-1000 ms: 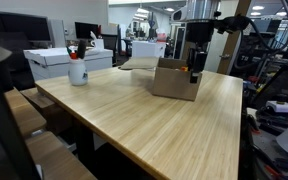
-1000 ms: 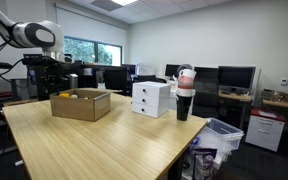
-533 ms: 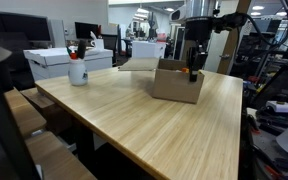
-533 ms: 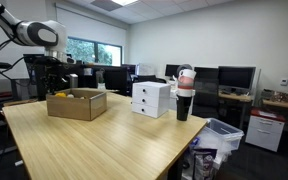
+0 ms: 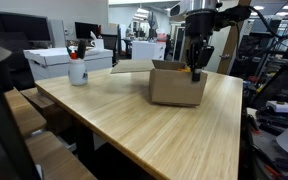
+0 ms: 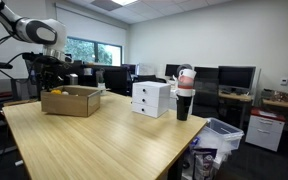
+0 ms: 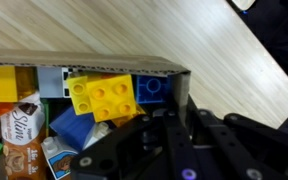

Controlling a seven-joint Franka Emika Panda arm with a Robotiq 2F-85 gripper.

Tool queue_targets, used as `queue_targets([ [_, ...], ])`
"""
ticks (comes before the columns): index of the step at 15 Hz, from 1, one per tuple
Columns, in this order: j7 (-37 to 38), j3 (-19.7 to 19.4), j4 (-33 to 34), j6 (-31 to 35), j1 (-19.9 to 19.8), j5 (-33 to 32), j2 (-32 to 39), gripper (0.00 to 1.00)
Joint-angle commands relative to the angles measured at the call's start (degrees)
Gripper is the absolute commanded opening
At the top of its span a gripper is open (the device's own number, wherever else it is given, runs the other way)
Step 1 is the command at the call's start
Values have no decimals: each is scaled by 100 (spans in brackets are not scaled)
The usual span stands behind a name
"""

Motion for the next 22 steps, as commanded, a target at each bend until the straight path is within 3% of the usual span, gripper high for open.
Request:
queue_targets([
  [1,-771,-134,286,-464,105,613,17,6],
  [7,-1416,-288,760,-1320,30,1337,123,6],
  [12,-1493,-329,1106,-1769,-32,1686,254,6],
  [22,-1379,-153,1302,-1752,-90,1518,541,6],
])
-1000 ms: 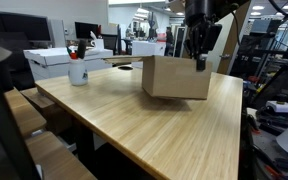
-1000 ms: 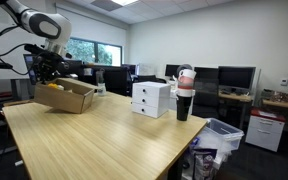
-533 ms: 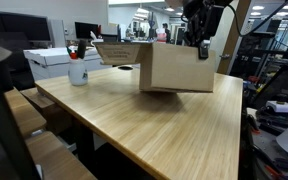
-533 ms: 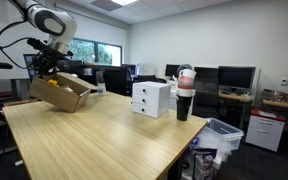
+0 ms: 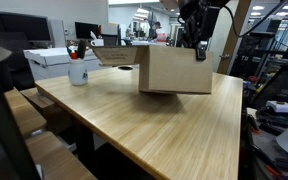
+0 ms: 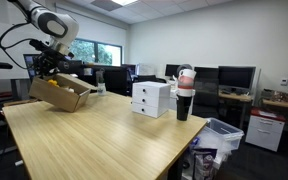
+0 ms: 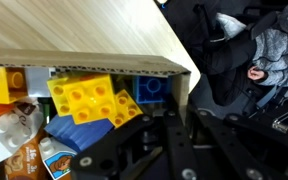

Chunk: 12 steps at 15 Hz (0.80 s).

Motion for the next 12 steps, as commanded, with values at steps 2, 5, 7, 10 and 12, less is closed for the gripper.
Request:
queue_targets([
  [2,-144,132,78,-53,-86,-62,126,6],
  [5,-166,168,50,-3,-81,-140,119,6],
  [7,-263,184,45,-21,-71,-147,140,6],
  [10,-245,286,-43,138,-46,-462,97,6],
  [12,-293,291,7,45,-52,-456,139,6],
])
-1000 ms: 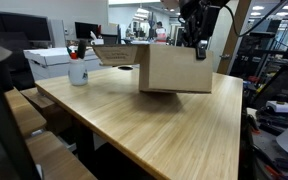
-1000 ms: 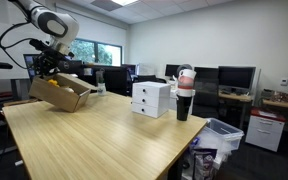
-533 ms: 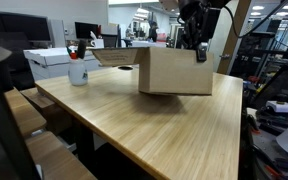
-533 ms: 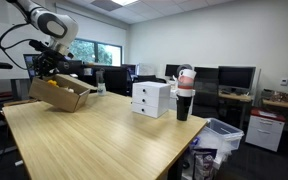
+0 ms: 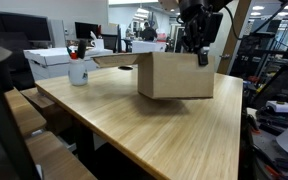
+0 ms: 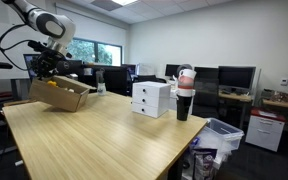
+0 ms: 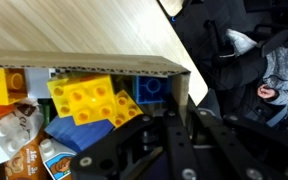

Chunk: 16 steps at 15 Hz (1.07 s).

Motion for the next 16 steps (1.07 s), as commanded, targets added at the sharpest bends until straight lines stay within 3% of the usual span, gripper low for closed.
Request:
queue_targets([
  [1,-196,87,-28,147,-61,-112,68,6],
  [8,-447,7,131,-126,-91,99,108,6],
  [16,-89,-143,1026,-770,-331,486,636,6],
])
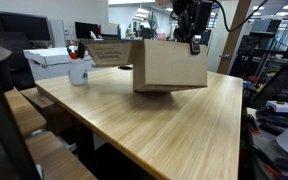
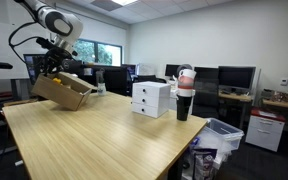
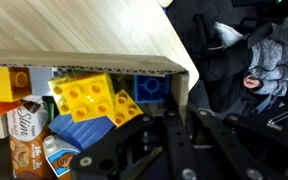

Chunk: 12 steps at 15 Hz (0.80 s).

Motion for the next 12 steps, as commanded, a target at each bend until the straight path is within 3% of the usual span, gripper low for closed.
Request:
queue_targets([
  [1,76,-29,482,-376,-203,338,365,6],
  [12,201,-148,1133,-940,-755,1424,948,6],
])
